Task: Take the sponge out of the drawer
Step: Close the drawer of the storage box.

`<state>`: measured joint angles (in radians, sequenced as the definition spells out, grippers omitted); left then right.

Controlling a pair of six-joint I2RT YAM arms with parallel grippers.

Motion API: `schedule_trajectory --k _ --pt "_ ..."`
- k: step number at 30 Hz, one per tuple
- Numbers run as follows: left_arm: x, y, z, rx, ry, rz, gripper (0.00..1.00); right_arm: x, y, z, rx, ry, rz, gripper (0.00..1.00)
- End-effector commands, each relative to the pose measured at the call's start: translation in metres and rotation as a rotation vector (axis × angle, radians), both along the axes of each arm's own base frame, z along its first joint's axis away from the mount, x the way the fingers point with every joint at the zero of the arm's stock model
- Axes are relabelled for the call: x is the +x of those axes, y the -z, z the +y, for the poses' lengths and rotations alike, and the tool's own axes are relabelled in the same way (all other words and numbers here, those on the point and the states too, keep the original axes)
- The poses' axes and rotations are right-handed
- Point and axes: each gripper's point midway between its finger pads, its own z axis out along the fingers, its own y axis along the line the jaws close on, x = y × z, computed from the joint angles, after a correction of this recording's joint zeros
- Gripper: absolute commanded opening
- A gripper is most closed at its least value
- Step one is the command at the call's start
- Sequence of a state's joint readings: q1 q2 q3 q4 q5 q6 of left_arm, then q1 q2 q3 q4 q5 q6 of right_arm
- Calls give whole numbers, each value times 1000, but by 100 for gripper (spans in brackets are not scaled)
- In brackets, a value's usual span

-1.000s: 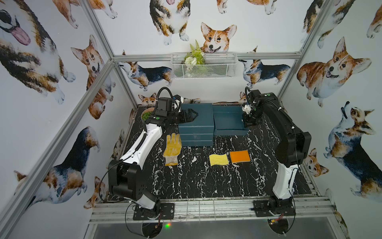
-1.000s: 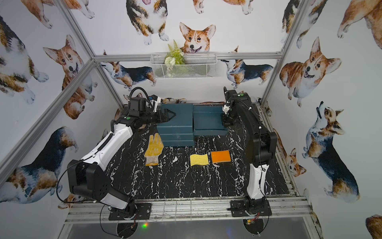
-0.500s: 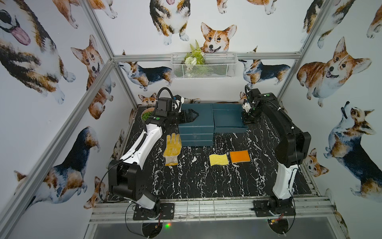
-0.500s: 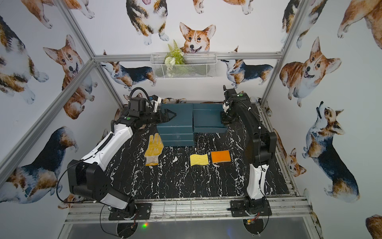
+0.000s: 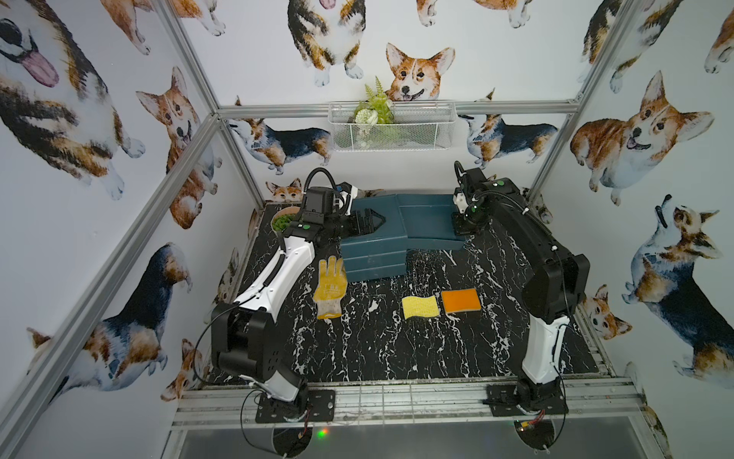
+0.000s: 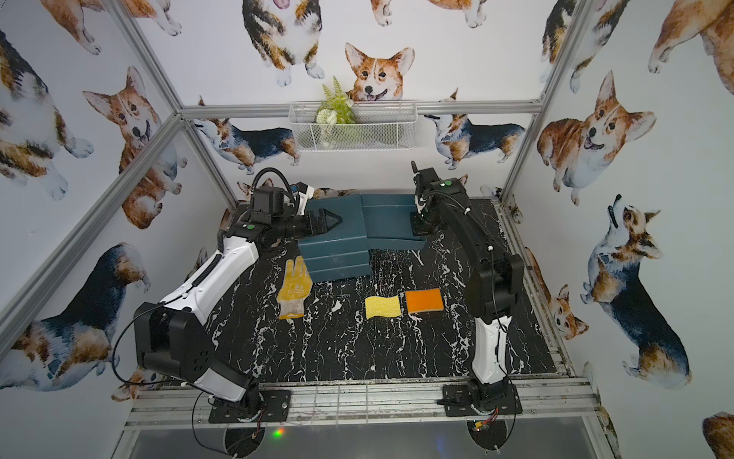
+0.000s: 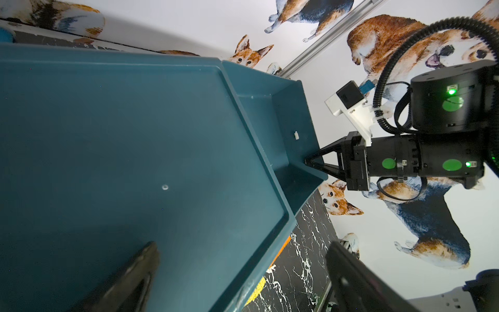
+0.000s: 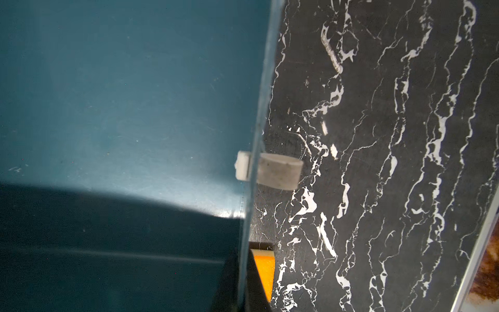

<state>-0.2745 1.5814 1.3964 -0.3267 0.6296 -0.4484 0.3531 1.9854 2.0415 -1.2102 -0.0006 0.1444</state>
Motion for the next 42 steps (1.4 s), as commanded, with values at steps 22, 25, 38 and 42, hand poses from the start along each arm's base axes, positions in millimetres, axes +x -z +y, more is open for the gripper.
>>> schedule_trajectory --k 22,25,38,42 --pt "3 -43 67 194 -202 -36 100 10 -3 -8 -1 -95 -23 0" --pt "0 -47 90 245 -271 -46 100 13 -2 -8 -3 -78 -23 0" --pt "6 20 93 261 -242 88 100 26 -5 4 71 -63 15 0" --pt "11 19 88 242 -220 77 100 24 -6 9 92 -81 25 0"
